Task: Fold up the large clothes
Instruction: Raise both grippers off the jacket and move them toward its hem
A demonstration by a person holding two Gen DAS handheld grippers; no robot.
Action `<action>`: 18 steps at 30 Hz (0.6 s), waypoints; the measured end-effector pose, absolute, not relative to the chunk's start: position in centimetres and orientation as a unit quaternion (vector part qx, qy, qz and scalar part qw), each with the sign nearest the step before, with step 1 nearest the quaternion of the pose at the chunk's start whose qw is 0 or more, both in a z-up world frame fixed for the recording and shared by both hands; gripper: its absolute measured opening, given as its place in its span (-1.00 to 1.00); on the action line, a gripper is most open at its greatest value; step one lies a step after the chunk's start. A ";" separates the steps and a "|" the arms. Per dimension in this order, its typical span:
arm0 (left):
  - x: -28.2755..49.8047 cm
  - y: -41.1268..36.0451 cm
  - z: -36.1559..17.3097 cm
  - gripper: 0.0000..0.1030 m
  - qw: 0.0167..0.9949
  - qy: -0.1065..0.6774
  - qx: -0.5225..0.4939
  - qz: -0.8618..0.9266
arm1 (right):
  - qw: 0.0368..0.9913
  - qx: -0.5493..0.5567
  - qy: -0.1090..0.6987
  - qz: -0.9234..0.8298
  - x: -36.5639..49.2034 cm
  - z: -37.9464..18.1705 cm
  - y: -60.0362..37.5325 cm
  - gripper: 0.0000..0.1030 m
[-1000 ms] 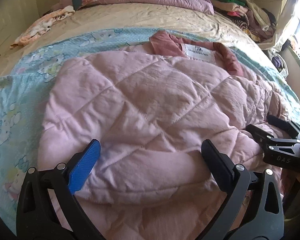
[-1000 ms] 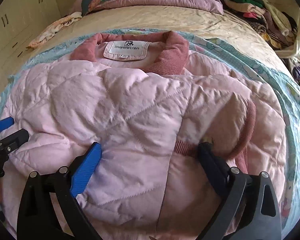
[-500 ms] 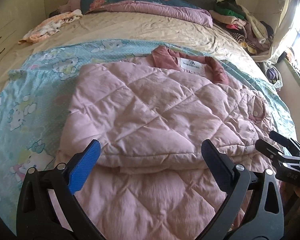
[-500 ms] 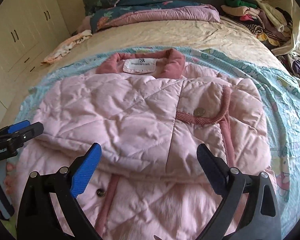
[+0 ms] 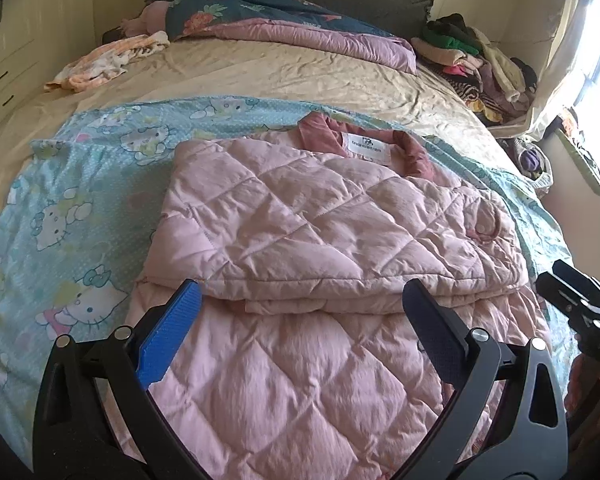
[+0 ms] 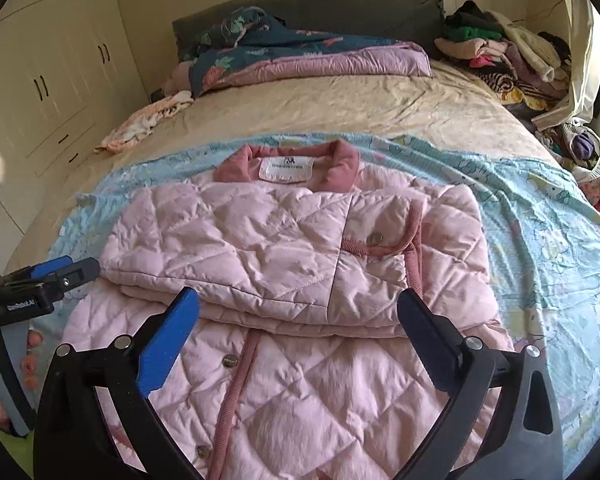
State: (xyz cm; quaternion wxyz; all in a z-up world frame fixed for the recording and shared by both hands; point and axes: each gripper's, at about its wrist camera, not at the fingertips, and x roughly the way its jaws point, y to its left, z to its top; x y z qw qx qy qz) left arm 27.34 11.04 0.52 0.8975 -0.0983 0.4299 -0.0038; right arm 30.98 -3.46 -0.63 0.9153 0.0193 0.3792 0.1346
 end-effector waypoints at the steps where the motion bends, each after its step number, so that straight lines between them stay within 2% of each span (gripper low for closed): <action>1: 27.1 11.1 0.7 0.84 0.898 0.429 -0.099 -0.004 | 0.916 0.020 0.377 0.134 30.7 -0.3 -3.6 0.92; 18: 24.1 11.4 3.7 0.84 0.911 0.401 -0.100 -0.001 | 0.931 0.032 0.340 0.124 26.7 2.8 -5.2 0.92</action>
